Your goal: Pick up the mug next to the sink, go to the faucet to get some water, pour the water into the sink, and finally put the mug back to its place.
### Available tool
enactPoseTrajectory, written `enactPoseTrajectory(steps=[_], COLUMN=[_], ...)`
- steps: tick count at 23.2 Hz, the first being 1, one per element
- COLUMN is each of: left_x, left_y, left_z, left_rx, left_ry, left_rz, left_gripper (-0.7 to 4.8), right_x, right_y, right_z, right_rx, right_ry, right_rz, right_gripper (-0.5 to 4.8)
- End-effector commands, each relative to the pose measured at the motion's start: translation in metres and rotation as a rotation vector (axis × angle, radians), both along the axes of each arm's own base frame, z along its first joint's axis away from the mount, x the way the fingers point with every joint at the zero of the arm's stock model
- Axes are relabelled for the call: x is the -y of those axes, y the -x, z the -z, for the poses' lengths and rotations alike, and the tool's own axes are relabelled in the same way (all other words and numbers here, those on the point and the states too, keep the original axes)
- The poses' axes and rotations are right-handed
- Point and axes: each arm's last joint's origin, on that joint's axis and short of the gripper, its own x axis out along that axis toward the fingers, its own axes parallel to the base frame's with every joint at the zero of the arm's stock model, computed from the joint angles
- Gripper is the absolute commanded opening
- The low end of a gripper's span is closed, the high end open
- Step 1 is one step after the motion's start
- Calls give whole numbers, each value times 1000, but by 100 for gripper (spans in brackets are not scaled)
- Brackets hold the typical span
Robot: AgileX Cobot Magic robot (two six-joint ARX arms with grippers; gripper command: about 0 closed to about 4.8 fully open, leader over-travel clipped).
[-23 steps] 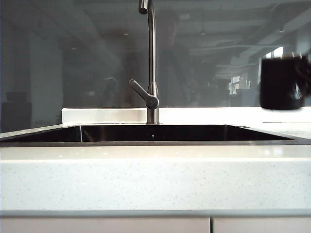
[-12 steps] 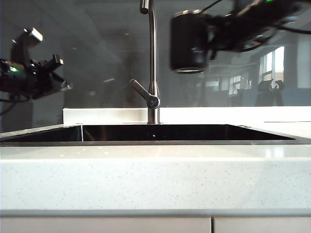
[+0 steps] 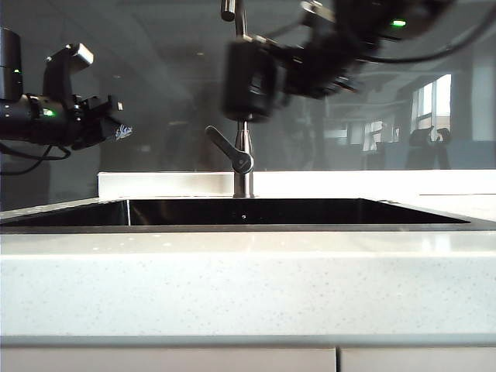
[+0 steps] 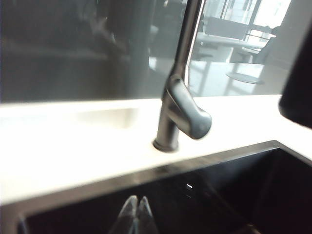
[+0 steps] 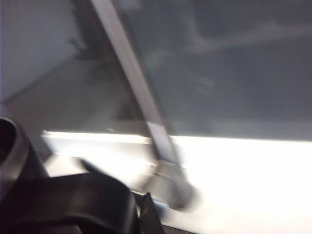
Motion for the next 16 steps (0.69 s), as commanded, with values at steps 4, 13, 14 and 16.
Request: enactPoseTrajectory(steps=[4, 13, 14, 16], left_x=[2, 4, 4, 5], left_y=[-46, -111, -117, -128], left_z=[-4, 15, 17, 21], left_rx=[66, -18, -22, -20], left_ry=[-29, 28, 40, 53], left_rz=[109, 273, 288, 292], left_gripper=[67, 68, 79, 145], right_x=[-38, -37, -37, -37], right_y=[8, 7, 7, 7], right_z=[-32, -59, -61, -63], right_rx=[83, 146, 142, 145], right_ry=[-11, 3, 5, 2], right_rz=[-15, 41, 40, 34], right_gripper=[-5, -5, -5, -5])
